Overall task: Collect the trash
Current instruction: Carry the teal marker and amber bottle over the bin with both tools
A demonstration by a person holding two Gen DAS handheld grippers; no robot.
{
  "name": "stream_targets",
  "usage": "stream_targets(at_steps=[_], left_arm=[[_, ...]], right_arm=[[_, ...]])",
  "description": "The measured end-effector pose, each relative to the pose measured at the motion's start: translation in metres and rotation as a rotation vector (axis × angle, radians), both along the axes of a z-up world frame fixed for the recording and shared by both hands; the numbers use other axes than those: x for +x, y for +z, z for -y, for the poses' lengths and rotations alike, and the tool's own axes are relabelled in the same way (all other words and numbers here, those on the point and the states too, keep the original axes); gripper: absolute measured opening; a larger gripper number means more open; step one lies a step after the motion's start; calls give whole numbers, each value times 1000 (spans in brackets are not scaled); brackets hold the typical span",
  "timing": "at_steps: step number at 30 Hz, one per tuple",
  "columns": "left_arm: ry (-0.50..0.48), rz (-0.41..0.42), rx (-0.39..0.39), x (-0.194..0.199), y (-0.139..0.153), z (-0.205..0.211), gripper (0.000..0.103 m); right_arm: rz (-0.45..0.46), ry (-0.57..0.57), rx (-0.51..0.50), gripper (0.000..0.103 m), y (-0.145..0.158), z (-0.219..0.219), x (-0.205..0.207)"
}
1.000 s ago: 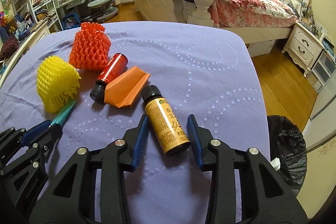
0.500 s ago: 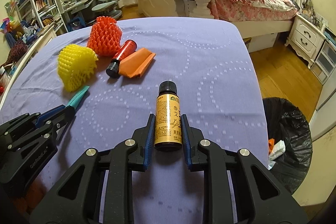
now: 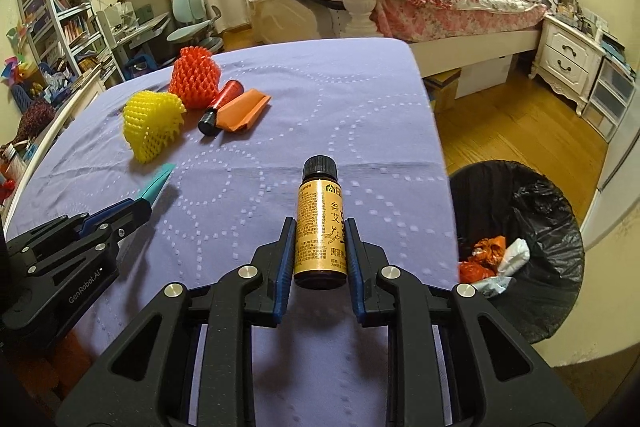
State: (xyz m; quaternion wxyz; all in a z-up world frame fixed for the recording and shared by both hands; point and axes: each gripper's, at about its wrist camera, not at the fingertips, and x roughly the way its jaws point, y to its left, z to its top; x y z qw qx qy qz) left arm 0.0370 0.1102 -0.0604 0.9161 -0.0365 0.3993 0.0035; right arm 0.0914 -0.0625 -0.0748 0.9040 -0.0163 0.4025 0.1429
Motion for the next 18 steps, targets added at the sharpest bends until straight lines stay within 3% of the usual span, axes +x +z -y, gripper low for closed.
stream_targets(at_steps=[18], left_arm=[[-234,75,-1,29,22,115,18]], right_arm=[[94,-233,-9,23,21,114,-4]])
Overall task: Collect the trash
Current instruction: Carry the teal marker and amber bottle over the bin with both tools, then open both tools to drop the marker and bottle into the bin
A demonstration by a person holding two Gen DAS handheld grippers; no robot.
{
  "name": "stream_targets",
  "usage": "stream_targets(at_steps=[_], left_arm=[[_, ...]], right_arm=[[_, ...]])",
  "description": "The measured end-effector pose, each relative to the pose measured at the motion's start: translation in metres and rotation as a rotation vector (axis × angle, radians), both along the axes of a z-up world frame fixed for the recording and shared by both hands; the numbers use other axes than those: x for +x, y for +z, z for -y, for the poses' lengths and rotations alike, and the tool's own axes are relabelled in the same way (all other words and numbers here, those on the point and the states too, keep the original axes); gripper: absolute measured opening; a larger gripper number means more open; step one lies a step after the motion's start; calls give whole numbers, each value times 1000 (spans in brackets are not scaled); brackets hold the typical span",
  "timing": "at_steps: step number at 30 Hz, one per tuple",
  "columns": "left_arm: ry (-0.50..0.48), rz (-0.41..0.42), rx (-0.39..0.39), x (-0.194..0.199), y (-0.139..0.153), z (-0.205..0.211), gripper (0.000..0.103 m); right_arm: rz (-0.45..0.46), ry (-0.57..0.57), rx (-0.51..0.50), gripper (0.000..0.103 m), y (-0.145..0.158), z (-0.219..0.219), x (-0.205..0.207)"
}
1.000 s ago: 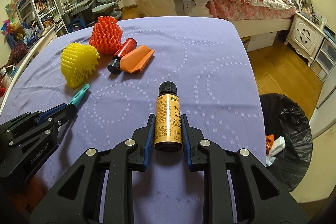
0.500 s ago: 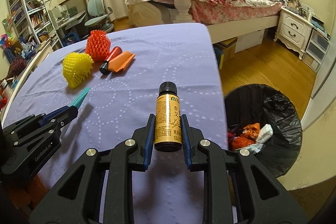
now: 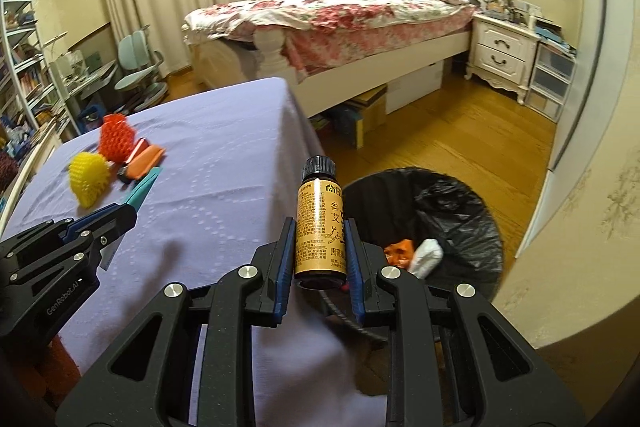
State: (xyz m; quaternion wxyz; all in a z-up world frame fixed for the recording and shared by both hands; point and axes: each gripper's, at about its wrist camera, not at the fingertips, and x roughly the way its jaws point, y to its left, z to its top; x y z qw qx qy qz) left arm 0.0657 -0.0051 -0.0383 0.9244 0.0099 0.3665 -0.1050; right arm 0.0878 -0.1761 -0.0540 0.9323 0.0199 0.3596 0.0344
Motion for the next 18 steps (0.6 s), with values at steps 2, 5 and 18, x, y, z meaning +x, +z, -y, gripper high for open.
stream_targets(at_steps=[2,5,18], left_arm=[[-28,1,5,7,-1,16,18],[-56,3,13,14,-3,34,18],[-143,-13,80,33,-20,95,18]], right_arm=[[-1,-22,3,23,-1,12,4],[0,-59,-2,23,-4,29,9],[-30,-127,2,23,-22,78,25]])
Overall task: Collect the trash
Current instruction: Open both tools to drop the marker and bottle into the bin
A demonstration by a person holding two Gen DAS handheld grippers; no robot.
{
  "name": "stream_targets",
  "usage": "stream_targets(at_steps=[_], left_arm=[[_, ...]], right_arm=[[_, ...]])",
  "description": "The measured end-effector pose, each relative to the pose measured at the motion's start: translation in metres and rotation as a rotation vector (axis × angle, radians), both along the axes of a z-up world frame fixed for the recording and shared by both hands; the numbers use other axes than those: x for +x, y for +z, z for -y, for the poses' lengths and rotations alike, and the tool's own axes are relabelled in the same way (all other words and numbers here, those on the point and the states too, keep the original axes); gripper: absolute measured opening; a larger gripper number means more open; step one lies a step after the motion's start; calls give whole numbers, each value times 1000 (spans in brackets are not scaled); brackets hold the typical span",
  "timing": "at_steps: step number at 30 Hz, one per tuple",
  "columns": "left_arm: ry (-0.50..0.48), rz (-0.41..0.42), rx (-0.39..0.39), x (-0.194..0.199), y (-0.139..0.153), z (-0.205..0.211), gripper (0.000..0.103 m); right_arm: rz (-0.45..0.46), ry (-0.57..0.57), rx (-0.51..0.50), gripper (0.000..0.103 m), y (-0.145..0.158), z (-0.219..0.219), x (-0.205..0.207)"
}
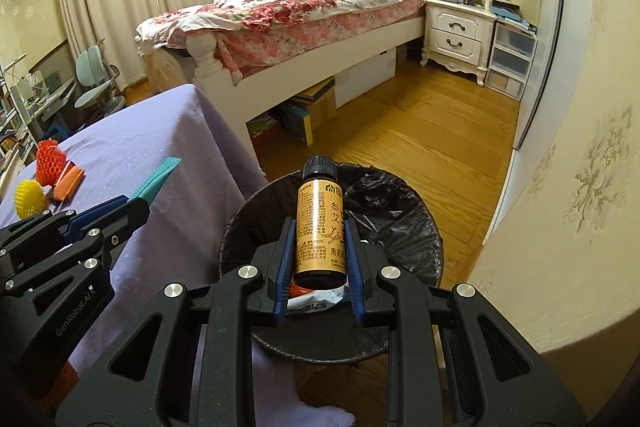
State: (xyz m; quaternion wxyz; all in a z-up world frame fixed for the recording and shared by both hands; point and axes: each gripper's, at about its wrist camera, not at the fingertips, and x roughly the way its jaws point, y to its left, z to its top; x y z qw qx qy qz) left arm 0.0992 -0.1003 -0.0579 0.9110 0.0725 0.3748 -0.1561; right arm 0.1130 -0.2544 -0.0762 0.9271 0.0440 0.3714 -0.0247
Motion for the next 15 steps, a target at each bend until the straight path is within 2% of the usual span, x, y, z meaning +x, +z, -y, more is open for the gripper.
stream_targets(at_steps=[10,12,13,15], left_arm=[[-16,-16,36,15,-7,20,20],[-8,-26,34,18,-8,19,24],[-5,-29,34,18,-8,19,26],[6,-33,33,18,-8,16,45]], right_arm=[[-11,-18,34,23,-11,14,12],[-11,-30,39,25,-12,17,12],[-11,-36,41,29,-13,17,12],[-8,-57,45,40,-13,20,13]])
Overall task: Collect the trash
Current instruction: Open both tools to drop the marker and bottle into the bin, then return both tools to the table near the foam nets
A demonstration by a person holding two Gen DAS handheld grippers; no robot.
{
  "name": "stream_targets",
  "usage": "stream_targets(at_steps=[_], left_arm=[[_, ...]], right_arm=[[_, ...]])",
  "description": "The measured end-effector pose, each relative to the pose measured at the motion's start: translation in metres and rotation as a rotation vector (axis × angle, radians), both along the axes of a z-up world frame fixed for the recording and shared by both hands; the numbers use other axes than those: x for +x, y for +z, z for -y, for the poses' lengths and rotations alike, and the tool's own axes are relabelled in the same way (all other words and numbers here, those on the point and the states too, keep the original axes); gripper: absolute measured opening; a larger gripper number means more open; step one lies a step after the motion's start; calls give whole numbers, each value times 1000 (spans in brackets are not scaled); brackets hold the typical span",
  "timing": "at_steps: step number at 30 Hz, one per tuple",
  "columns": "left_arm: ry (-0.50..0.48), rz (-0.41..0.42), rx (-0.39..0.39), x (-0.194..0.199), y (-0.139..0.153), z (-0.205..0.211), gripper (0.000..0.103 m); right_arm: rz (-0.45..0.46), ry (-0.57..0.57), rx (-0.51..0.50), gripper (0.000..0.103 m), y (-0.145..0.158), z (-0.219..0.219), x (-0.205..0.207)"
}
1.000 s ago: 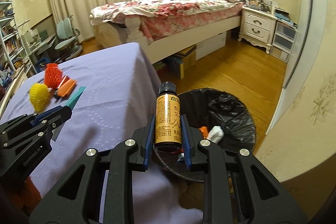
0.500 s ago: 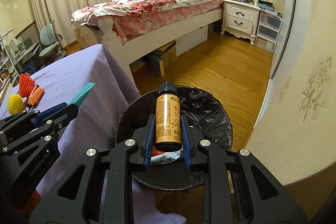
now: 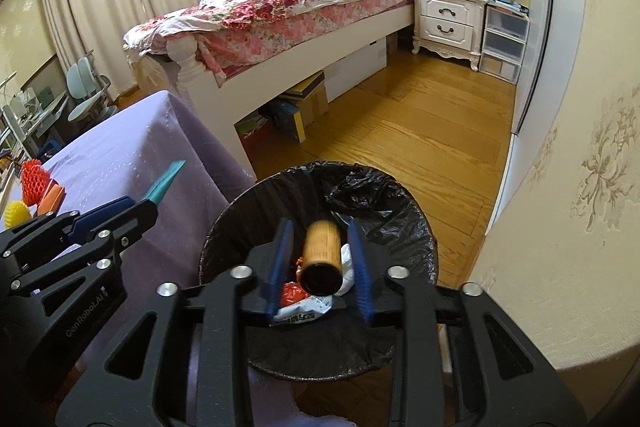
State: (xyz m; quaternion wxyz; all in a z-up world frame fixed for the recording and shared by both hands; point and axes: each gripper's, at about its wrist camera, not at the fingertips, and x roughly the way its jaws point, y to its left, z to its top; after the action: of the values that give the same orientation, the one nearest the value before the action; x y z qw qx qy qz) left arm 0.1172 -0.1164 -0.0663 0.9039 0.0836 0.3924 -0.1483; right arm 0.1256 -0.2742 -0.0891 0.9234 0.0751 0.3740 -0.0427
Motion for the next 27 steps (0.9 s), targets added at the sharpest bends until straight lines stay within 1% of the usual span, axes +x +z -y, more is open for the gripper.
stream_targets(at_steps=[1,3,4,5,9,11,12,15,16,17,22,24,27], left_arm=[[7,0,-6,-1,0,-2,49],[18,2,-18,-2,1,-5,58],[23,4,-19,-3,2,-5,60],[27,5,-21,-4,3,-6,64],[46,10,-22,-8,5,-11,70],[55,12,-16,-8,6,-13,71],[63,15,-13,-11,6,-16,71],[79,19,-14,-13,9,-25,72],[91,22,-14,-15,10,-30,72],[98,23,-14,-16,11,-33,72],[158,24,-4,-21,13,-61,72],[192,30,6,-24,13,-77,72],[242,27,11,-27,11,-100,72]], right_arm=[[1,-7,-1,44,0,1,-1],[0,-19,-4,47,-1,3,-1],[0,-26,-4,51,-1,4,-2],[0,-30,-2,53,-1,4,-3],[0,-34,-5,61,1,6,-4],[0,-37,-6,65,1,6,-5],[2,-38,-7,69,3,5,-7],[8,-40,-1,76,5,2,-9],[11,-45,0,81,6,0,-10],[11,-43,3,83,6,-3,-10],[5,-26,15,85,9,-14,-11],[1,-5,22,85,10,-22,-12],[-6,57,22,85,11,-47,-11]])
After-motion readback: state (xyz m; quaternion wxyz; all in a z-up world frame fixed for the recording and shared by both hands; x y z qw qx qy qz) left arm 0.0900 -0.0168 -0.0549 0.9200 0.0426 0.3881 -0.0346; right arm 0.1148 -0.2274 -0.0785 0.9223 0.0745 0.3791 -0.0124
